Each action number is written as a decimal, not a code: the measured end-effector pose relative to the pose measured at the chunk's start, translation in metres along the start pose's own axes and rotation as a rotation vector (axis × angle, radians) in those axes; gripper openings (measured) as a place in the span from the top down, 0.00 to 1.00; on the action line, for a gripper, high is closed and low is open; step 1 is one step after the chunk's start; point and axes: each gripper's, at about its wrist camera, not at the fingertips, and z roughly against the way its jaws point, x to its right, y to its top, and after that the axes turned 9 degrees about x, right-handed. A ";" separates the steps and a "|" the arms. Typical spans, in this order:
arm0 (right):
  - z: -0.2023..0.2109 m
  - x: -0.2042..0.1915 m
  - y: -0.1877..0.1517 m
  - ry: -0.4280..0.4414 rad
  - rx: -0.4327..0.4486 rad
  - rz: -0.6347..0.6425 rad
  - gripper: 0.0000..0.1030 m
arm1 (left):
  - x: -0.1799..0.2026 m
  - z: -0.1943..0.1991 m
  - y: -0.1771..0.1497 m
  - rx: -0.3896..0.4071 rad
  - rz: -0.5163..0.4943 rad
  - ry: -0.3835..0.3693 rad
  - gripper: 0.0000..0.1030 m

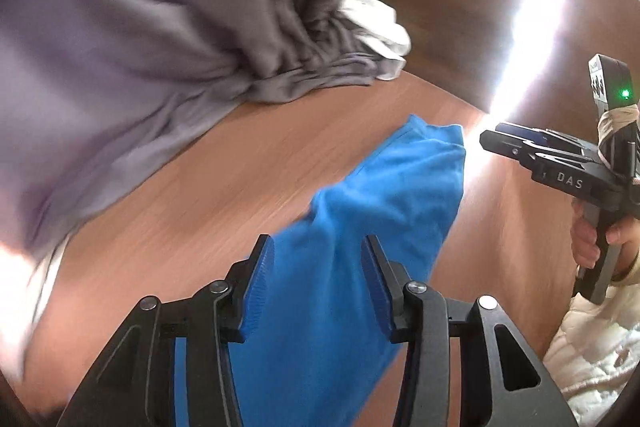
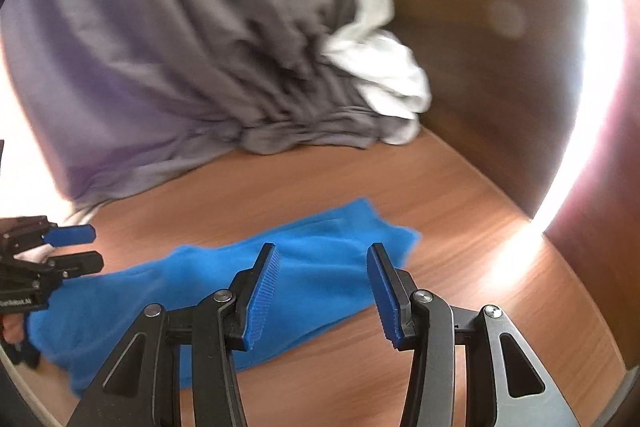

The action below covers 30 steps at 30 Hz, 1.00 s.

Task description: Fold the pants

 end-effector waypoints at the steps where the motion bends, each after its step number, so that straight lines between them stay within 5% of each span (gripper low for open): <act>1: 0.004 -0.008 -0.001 0.023 -0.004 0.001 0.55 | -0.004 0.011 -0.007 0.002 0.021 0.022 0.56; 8: 0.037 -0.078 -0.028 0.179 -0.016 0.066 0.55 | -0.040 0.071 -0.061 0.000 0.085 0.130 0.54; 18: 0.079 -0.182 -0.070 0.154 -0.013 0.069 0.55 | -0.121 0.143 -0.126 -0.032 0.044 0.172 0.49; 25: 0.082 -0.256 -0.104 0.130 -0.047 0.079 0.55 | -0.183 0.138 -0.136 -0.107 -0.084 0.111 0.46; 30: 0.061 -0.292 -0.115 0.078 -0.118 0.066 0.55 | -0.218 0.100 -0.131 -0.218 -0.204 -0.071 0.46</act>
